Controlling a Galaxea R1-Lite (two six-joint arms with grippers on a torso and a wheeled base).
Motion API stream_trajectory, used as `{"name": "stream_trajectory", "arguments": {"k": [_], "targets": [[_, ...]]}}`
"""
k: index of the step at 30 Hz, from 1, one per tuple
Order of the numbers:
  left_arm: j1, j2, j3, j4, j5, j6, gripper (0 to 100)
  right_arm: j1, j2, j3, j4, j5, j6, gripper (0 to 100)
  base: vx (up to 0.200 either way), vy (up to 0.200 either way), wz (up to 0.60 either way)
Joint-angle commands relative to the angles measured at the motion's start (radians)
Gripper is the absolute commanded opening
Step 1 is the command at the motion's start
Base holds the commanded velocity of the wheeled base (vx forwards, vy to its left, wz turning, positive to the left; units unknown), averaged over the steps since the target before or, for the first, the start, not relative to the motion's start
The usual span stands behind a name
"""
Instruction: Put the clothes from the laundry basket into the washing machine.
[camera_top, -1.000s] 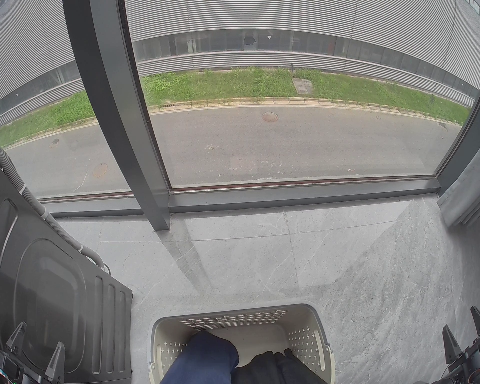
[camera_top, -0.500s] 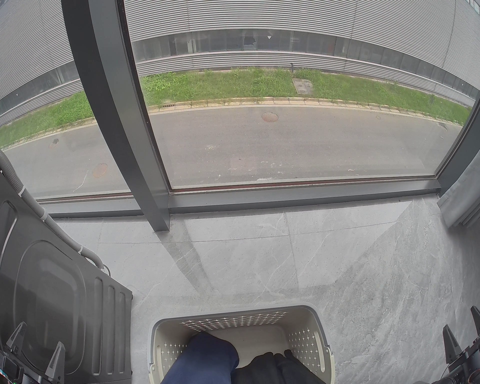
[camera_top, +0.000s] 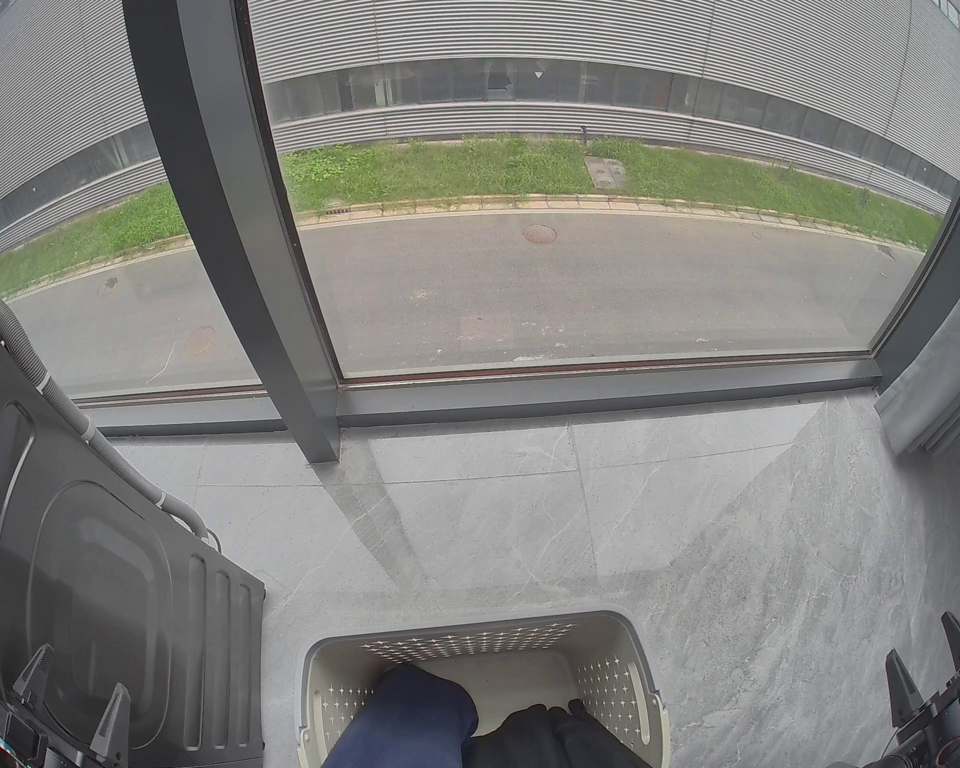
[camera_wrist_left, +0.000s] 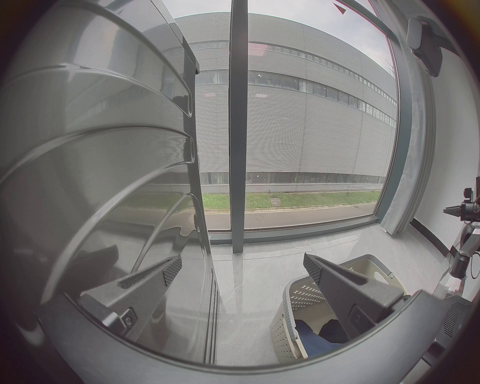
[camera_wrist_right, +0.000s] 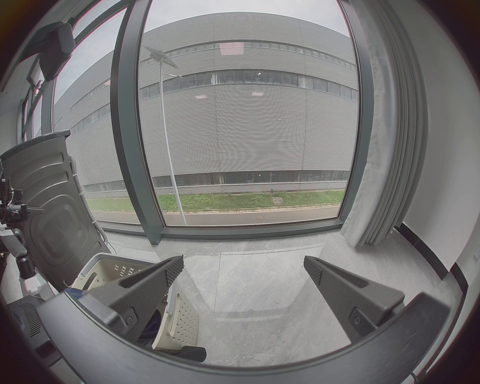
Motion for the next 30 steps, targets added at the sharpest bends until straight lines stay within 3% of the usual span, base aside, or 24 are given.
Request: {"name": "stream_trajectory", "arguments": {"k": [1,4,30], "targets": [[0.000,-0.018,0.018,0.000,-0.002,0.000,100,0.003,-0.016,0.018,0.000,-0.002,0.004,100,0.000,0.000,0.00],[0.000,-0.018,0.018,0.000,-0.002,0.002,100,0.003,-0.016,0.018,0.000,-0.002,0.001,100,0.000,0.000,0.00],[0.000,-0.018,0.018,0.000,-0.002,0.003,100,0.003,-0.016,0.018,0.000,-0.002,0.001,100,-0.200,0.000,0.00]]}}
